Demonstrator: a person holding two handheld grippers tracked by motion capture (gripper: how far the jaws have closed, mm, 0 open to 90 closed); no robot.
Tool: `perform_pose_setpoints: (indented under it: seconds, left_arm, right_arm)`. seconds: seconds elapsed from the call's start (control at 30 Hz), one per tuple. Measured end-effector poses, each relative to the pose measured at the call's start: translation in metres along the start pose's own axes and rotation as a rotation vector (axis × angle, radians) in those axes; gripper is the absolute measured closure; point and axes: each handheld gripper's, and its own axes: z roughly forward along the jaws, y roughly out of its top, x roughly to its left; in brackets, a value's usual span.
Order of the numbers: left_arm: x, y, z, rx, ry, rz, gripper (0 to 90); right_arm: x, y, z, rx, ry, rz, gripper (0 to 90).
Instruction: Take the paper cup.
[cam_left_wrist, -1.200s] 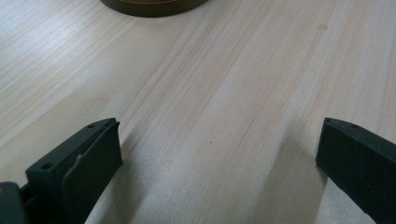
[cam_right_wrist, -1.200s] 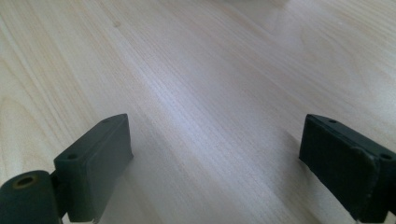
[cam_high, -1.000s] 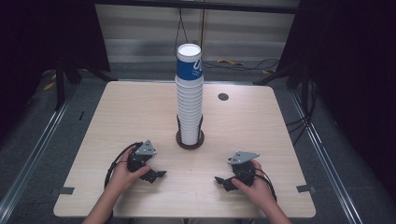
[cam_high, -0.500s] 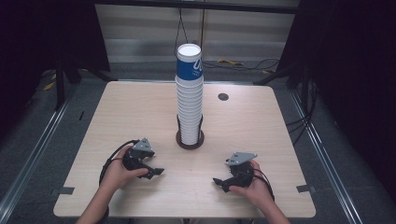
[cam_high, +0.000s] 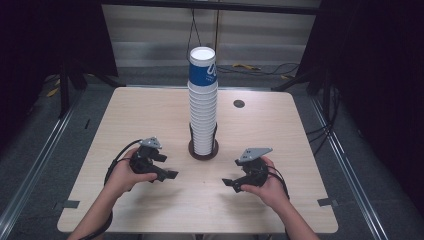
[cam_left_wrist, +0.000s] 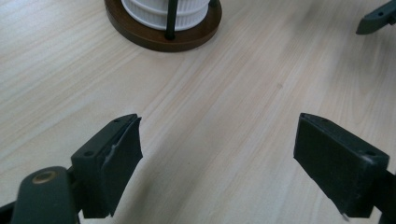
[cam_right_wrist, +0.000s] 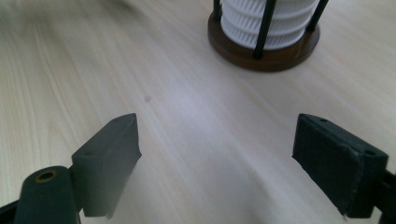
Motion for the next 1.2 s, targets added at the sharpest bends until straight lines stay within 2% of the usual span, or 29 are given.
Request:
perform_pose_setpoints:
  seconds: [0.07,0.1,0.17,0.27,0.43,0.47,0.53,0.73,0.93,1.0,1.03,1.2]
  left_arm:
    - [0.0,0.004,-0.004,0.004,0.01,0.01,15.0]
    - [0.0,0.005,-0.005,0.0,0.006,0.003,15.1]
    - [0.0,0.009,-0.007,0.003,0.006,0.015,15.3]
    - [0.0,0.013,-0.01,0.007,0.006,0.013,15.3]
    - [0.0,0.018,-0.012,-0.009,0.016,0.019,15.3]
    - [0.001,0.021,-0.014,0.007,0.013,0.029,15.4]
    - [0.001,0.023,-0.015,-0.001,0.025,0.028,15.3]
    - [0.003,0.033,-0.023,-0.024,0.023,0.022,15.4]
    - [0.004,0.044,-0.029,-0.023,0.025,0.036,15.4]
    - [0.004,0.053,-0.033,-0.023,0.022,0.046,15.4]
    - [0.004,0.053,-0.033,-0.023,0.022,0.046,15.4]
    - [0.001,0.072,-0.041,-0.042,0.026,0.064,15.5]
  right_arm:
    - [-0.002,0.01,-0.003,-0.009,0.005,-0.012,14.2]
    - [-0.002,0.013,-0.003,-0.019,0.011,-0.002,14.3]
    - [-0.004,0.019,-0.005,-0.035,0.032,0.021,14.2]
    - [-0.007,0.031,-0.007,-0.027,0.014,-0.008,14.2]
    - [-0.009,0.041,-0.011,-0.041,0.027,-0.005,14.2]
    - [-0.01,0.046,-0.013,-0.054,0.036,-0.001,14.2]
    - [-0.011,0.049,-0.014,-0.057,0.036,-0.002,14.2]
    - [-0.016,0.062,-0.019,-0.065,0.037,0.008,14.2]
    - [-0.02,0.074,-0.026,-0.072,0.037,0.014,14.2]
    - [-0.022,0.082,-0.031,-0.069,0.023,0.001,14.2]
    - [-0.023,0.083,-0.031,-0.07,0.022,0.006,14.2]
    - [-0.026,0.092,-0.036,-0.09,0.015,0.008,13.8]
